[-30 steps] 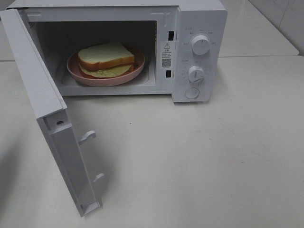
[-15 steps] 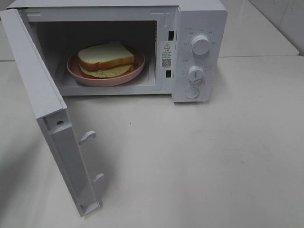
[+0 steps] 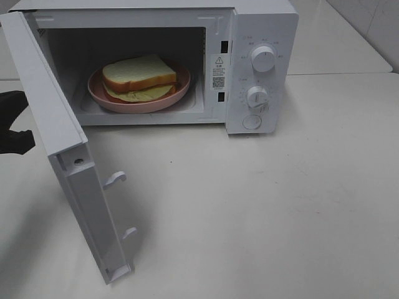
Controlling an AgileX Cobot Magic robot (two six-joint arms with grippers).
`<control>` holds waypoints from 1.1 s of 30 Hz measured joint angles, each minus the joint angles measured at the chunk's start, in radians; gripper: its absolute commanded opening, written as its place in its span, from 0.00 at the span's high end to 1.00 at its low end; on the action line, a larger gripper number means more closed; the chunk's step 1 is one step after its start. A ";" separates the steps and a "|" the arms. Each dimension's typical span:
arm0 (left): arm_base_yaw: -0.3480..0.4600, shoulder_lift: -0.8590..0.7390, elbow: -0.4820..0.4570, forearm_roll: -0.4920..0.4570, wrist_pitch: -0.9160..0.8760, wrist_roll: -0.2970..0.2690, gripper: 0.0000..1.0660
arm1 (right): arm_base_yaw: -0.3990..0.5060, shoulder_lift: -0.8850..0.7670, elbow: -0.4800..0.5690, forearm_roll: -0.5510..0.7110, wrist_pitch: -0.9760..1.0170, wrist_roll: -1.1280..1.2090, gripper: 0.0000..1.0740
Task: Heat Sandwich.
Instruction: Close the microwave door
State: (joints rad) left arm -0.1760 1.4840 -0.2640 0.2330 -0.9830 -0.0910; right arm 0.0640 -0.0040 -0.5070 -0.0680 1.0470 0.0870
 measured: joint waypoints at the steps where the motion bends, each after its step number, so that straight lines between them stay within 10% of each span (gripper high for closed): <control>1: -0.009 0.005 0.000 -0.009 -0.003 0.004 1.00 | 0.000 0.000 0.000 0.000 0.000 0.000 0.29; 33: -0.432 0.286 -0.350 -0.490 0.057 0.219 1.00 | 0.000 0.000 0.000 0.000 0.000 0.000 0.29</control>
State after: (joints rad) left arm -0.6080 1.7700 -0.6140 -0.2570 -0.9260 0.1280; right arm 0.0640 -0.0040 -0.5070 -0.0680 1.0470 0.0870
